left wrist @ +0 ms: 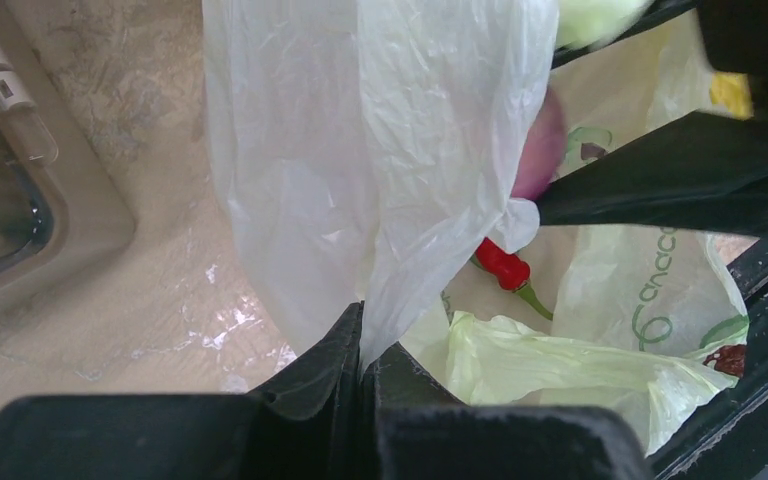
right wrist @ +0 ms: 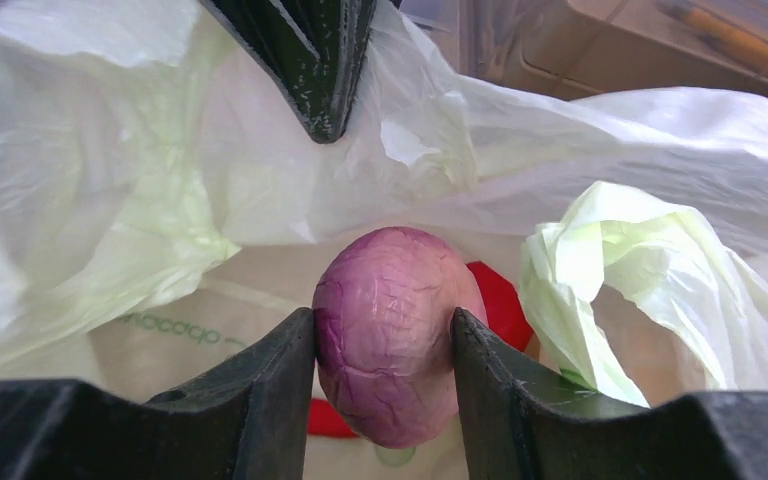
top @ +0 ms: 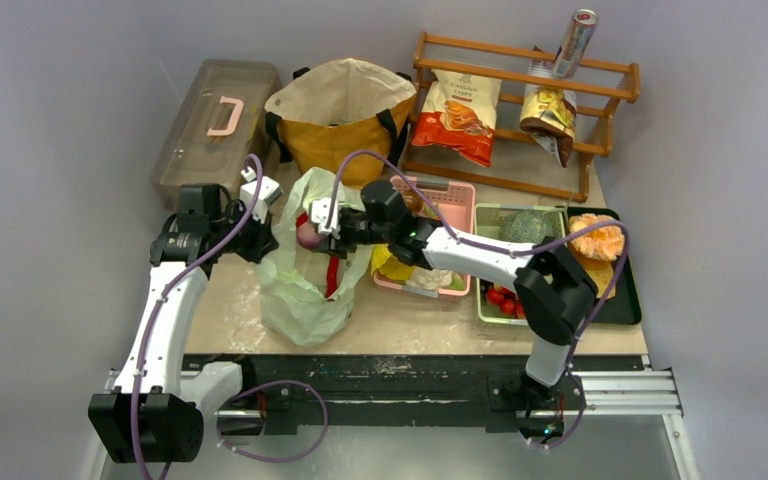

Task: Untie the knot of the grocery bags and take out the mixed food
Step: Place the fake vegetable in the bin.

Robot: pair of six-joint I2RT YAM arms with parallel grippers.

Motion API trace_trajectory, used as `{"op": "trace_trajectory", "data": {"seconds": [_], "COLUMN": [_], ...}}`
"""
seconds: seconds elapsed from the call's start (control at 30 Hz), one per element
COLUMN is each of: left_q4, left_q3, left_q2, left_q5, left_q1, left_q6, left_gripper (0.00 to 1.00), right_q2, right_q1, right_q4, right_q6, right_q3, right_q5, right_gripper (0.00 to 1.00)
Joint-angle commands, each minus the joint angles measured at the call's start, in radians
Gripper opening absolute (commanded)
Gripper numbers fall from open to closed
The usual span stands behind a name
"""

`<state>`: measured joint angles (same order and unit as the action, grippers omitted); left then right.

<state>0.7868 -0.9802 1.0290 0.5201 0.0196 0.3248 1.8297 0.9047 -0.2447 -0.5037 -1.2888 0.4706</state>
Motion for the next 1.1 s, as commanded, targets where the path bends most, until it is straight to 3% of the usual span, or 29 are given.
{"op": "trace_trajectory", "data": {"seconds": [0.0,0.2,0.43,0.67,0.8,0.87,0.97,1.03,1.07], "left_q4": [-0.015,-0.021,-0.025,-0.032,-0.041,-0.042,-0.041,-0.04,-0.04], "left_q3": [-0.036,-0.026,-0.02,-0.017,-0.015,-0.017,-0.023,-0.027,-0.026], "left_q2": [-0.006,-0.012,-0.016,-0.018,-0.011,-0.007,-0.007,-0.01,-0.013], "left_q5": [0.017,0.024,0.027,0.033,0.036,0.038,0.036,0.034,0.035], "left_q1": [0.009,0.009,0.009,0.009,0.009,0.009,0.009,0.009,0.009], "left_q6": [0.016,0.016,0.011,0.005,0.0,-0.002,-0.002,-0.001,-0.001], "left_gripper": [0.0,0.0,0.0,0.0,0.0,0.0,0.0,0.0,0.0], "right_q2": [-0.173,-0.353,-0.52,-0.562,-0.515,-0.47,-0.396,-0.355,-0.344], "right_q1": [-0.039,-0.072,-0.149,-0.461,-0.525,-0.531,-0.533,-0.533,-0.533], "right_q4": [0.114,0.314,0.485,0.593,0.566,0.529,0.5,0.511,0.519], "right_q6": [0.028,0.032,0.08,0.096,0.069,0.055,0.044,0.039,0.038], "right_q3": [0.036,0.069,0.096,0.136,0.179,0.2,0.187,0.15,0.129], "right_q5": [0.102,0.182,0.091,-0.021,-0.095,-0.141,-0.21,-0.246,-0.252], "right_gripper": [0.07,0.07,0.06,0.06,0.09,0.15,0.42,0.48,0.56]}}
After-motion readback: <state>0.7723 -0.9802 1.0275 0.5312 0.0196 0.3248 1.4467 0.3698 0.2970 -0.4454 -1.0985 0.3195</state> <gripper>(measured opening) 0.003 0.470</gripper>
